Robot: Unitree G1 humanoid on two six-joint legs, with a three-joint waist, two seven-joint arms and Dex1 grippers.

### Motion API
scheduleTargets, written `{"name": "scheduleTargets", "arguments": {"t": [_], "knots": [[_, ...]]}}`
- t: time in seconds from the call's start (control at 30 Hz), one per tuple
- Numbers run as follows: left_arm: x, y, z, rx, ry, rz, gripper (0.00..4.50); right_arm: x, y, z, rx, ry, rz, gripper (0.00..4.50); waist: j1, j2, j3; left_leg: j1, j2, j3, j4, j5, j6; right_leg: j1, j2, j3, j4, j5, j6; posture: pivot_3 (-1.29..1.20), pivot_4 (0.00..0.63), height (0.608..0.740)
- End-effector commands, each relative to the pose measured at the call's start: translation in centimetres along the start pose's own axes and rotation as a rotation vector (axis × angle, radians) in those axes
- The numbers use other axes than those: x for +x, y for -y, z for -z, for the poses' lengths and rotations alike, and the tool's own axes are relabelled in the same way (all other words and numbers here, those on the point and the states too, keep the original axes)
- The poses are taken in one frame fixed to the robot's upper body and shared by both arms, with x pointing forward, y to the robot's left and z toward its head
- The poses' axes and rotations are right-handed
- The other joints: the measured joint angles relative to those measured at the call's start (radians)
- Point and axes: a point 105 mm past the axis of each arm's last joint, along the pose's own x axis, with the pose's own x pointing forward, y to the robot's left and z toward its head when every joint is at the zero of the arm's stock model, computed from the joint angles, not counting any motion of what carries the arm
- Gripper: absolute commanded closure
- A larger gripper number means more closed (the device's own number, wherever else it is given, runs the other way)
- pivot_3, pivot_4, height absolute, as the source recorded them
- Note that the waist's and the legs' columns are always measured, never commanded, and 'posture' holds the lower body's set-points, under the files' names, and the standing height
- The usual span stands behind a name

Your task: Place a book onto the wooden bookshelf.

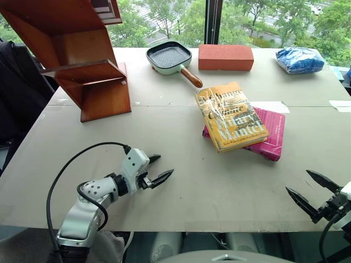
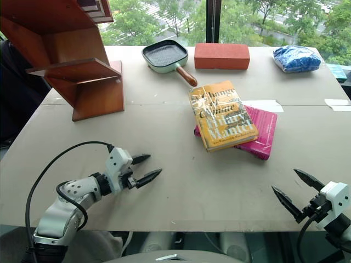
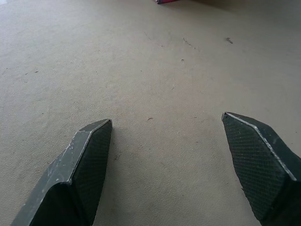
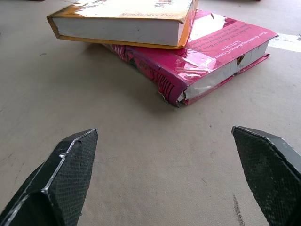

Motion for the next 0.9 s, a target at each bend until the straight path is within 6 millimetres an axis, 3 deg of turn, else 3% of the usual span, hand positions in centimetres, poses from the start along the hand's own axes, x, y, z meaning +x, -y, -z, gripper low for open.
{"name": "scheduleTargets", "arguments": {"t": [0.03, 0.67, 0.77, 0.9], "knots": [[-0.1, 0.1, -0.5, 0.002, 0.021, 0.002, 0.66, 0.2, 0.3, -0.4, -0.036, 0.02, -0.01, 0.0, 0.0, 0.0, 0.0, 0.0, 0.0, 0.0, 0.0, 0.0, 0.0, 0.0, 0.0, 0.0, 0.0, 0.0, 0.0, 0.0, 0.15, 0.74], [-0.1, 0.6, -0.7, -0.01, 0.053, -0.001, 0.66, 1.0, 1.1, -0.2, -0.046, 0.028, -0.044, 0.0, 0.001, -0.001, 0.0, 0.004, 0.0, 0.002, 0.0, 0.0, 0.0, 0.002, 0.0, 0.002, 0.001, 0.0, 0.0, 0.0, 0.15, 0.74], [0.2, 0.5, -1.5, -0.045, 0.088, -0.003, 0.66, 1.0, 1.1, -0.7, -0.051, 0.035, -0.049, 0.0, 0.002, -0.001, 0.0, 0.004, 0.0, 0.002, 0.0, 0.0, 0.0, 0.002, 0.0, 0.002, 0.001, 0.0, 0.0, 0.0, 0.15, 0.74], [1.5, -0.4, -4.2, -0.267, 0.21, -0.033, 0.66, 1.1, 0.7, -2.0, -0.063, 0.061, -0.085, 0.0, 0.004, -0.002, 0.001, 0.003, 0.0, 0.001, 0.001, 0.0, 0.0, 0.002, 0.0, 0.001, 0.001, 0.0, 0.0, 0.0, 0.15, 0.74]]}}
